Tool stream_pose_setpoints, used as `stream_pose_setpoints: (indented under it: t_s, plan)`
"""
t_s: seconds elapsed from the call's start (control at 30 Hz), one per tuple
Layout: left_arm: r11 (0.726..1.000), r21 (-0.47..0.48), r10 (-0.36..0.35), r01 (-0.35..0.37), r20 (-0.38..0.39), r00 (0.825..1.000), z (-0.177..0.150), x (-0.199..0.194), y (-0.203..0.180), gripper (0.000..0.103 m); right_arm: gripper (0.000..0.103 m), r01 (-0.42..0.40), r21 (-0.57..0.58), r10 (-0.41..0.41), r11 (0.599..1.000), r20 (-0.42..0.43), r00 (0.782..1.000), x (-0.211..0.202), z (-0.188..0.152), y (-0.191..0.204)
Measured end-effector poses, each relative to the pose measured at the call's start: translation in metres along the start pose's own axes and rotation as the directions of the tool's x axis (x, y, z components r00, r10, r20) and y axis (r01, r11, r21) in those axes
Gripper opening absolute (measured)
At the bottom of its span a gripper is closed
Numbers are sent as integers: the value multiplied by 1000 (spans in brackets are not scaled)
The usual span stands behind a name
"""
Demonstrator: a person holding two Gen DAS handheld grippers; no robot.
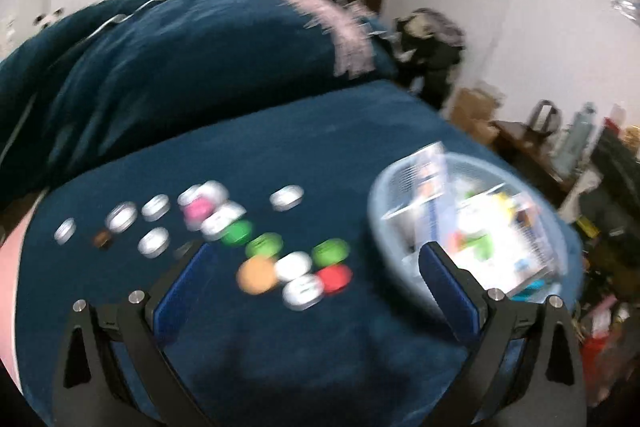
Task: Organize objects
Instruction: 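Move both open tools back over the cap pile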
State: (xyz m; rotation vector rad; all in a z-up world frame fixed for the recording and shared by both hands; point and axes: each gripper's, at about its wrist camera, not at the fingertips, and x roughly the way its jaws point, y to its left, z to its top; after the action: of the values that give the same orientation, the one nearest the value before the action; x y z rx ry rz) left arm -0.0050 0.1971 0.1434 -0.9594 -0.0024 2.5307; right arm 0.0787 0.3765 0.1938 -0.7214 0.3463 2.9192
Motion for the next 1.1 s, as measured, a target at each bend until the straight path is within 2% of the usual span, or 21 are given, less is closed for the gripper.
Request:
stream_pose_setpoints:
  t_s: [0.1, 0.2, 0.33, 0.4, 0.5, 0.63, 0.8, 0.9, 0.93, 1.0, 1.07, 1.1]
  plan:
    - [996, -60, 70, -72, -35, 997, -20, 1, 32, 102, 95, -85, -130, 86, 988, 5, 996, 1, -3, 45]
    - [986, -96, 127, -134, -75, 989, -37, 2, 64, 102, 101, -171, -256, 162, 952, -55, 985, 8, -13, 82]
    - [969, -126, 195, -213, -138, 971, -59, 2, 104, 102, 101, -261, -265, 213, 928, -197, 957, 24, -32, 110]
    - [957, -137, 232, -256, -169, 958, -70, 0, 124, 102, 101, -295, -249, 225, 922, -273, 935, 35, -41, 121]
    - [942, -149, 269, -302, -210, 940, -82, -1, 146, 102, 101, -310, -265, 181, 913, -417, 891, 55, -60, 140]
    - [918, -166, 311, -360, -262, 914, -98, -4, 174, 102, 101, -330, -305, 95, 893, -589, 803, 79, -91, 170]
    - [891, -162, 365, -424, -301, 881, -113, -8, 201, 102, 101, -334, -315, 35, 888, -679, 734, 97, -115, 187]
    - [875, -170, 376, -454, -352, 857, -123, -2, 215, 102, 101, -332, -305, 2, 893, -734, 680, 110, -127, 193]
    - [873, -184, 365, -451, -365, 856, -127, 0, 219, 103, 101, -334, -300, -9, 893, -755, 656, 115, -134, 196]
    - [874, -237, 321, -423, -373, 871, -135, 2, 228, 103, 101, -337, -285, -24, 897, -793, 608, 126, -147, 198]
    - [878, -244, 310, -412, -365, 878, -135, 3, 230, 103, 103, -318, -302, -65, 899, -809, 585, 135, -159, 197]
    - [880, -244, 309, -408, -360, 880, -136, 3, 230, 103, 103, -318, -308, -69, 897, -807, 587, 136, -161, 198]
